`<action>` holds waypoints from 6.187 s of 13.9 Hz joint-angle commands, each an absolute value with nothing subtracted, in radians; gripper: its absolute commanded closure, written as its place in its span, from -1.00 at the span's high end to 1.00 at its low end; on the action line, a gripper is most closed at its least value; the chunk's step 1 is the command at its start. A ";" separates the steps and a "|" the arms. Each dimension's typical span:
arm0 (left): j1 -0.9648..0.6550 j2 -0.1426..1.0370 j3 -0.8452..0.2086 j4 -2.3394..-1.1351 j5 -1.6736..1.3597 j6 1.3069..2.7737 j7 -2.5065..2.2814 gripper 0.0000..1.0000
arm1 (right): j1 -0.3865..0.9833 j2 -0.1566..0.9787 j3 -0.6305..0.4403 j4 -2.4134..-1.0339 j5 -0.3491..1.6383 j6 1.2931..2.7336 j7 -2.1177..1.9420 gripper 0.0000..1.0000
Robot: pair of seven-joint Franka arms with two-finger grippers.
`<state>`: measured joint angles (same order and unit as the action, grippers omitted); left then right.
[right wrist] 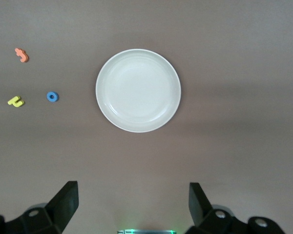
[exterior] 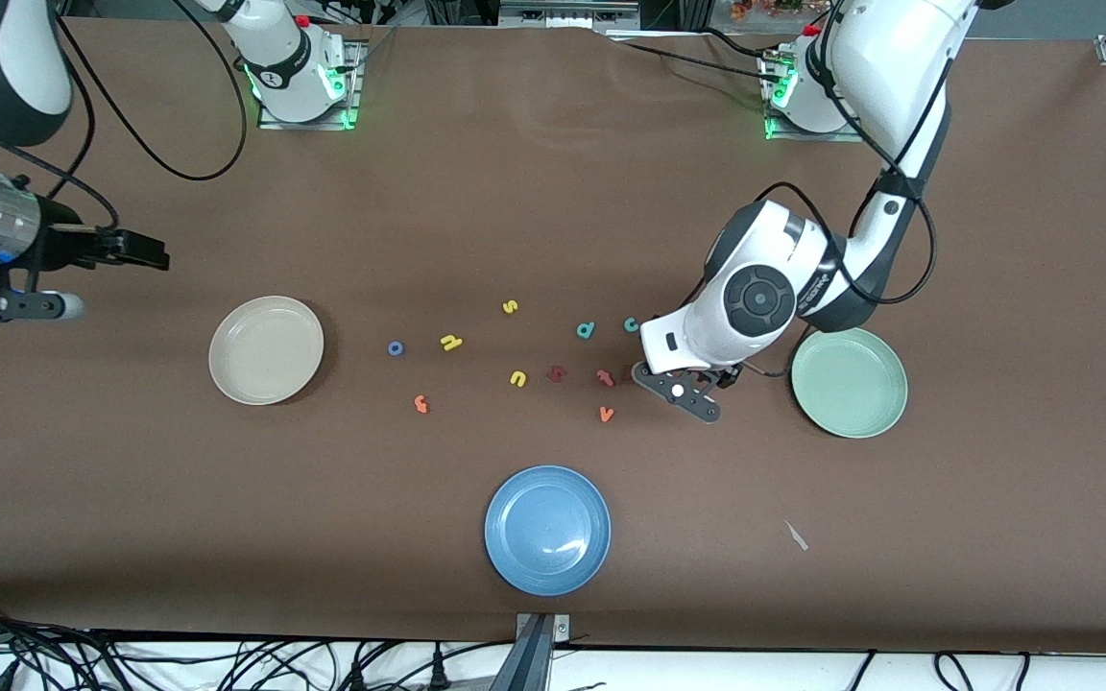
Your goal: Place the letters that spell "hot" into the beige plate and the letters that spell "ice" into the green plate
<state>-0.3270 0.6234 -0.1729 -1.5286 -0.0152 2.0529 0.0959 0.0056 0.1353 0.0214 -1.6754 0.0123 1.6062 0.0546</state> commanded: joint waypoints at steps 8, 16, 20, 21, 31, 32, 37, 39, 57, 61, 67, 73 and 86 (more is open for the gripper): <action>-0.363 0.692 -0.163 -1.592 -0.026 2.207 0.451 0.76 | 0.021 0.175 0.225 -1.951 0.026 2.011 0.385 1.00; -0.380 0.724 -0.163 -1.638 0.086 2.315 0.439 0.38 | 0.233 0.426 0.222 -1.957 -0.024 2.383 0.735 1.00; -0.380 0.739 -0.163 -1.641 0.086 2.341 0.439 0.21 | 0.230 0.514 0.219 -1.957 -0.076 2.489 0.735 1.00; -0.379 0.739 -0.163 -1.641 0.086 2.341 0.439 0.21 | 0.229 0.526 0.218 -1.965 -0.096 2.505 0.735 1.00; -0.379 0.758 -0.161 -1.646 0.101 2.359 0.439 -0.38 | 0.230 0.511 0.187 -2.080 -0.101 2.580 0.784 1.00; -0.379 0.759 -0.161 -1.646 0.101 2.359 0.439 -0.54 | 0.230 0.511 0.187 -2.079 -0.101 2.580 0.784 0.98; -0.373 0.743 -0.156 -1.646 0.101 2.339 0.445 -0.97 | 0.230 0.512 0.186 -2.071 -0.104 2.582 0.779 0.64; -0.361 0.701 -0.155 -1.632 0.100 2.254 0.446 -0.96 | 0.230 0.514 0.186 -2.071 -0.104 2.582 0.778 0.54; -0.009 0.574 -0.140 -1.830 0.333 2.184 0.635 -0.85 | 0.222 0.525 0.178 -2.072 -0.104 2.614 0.753 -0.13; 0.006 0.577 -0.140 -1.862 0.333 2.227 0.637 -0.24 | 0.222 0.525 0.178 -2.072 -0.104 2.618 0.756 -0.29; -0.009 0.534 -0.187 -1.806 0.316 2.113 0.614 1.00 | 0.224 0.529 0.178 -2.077 -0.104 2.645 0.761 -0.53; -0.018 0.546 -0.359 -1.672 0.299 1.959 0.279 1.00 | 0.224 0.522 0.179 -2.068 -0.104 2.637 0.756 -0.68; -0.270 0.730 -0.339 -1.560 0.109 2.212 -0.245 0.14 | 0.221 0.270 -0.055 -2.112 -0.098 2.290 0.275 -0.81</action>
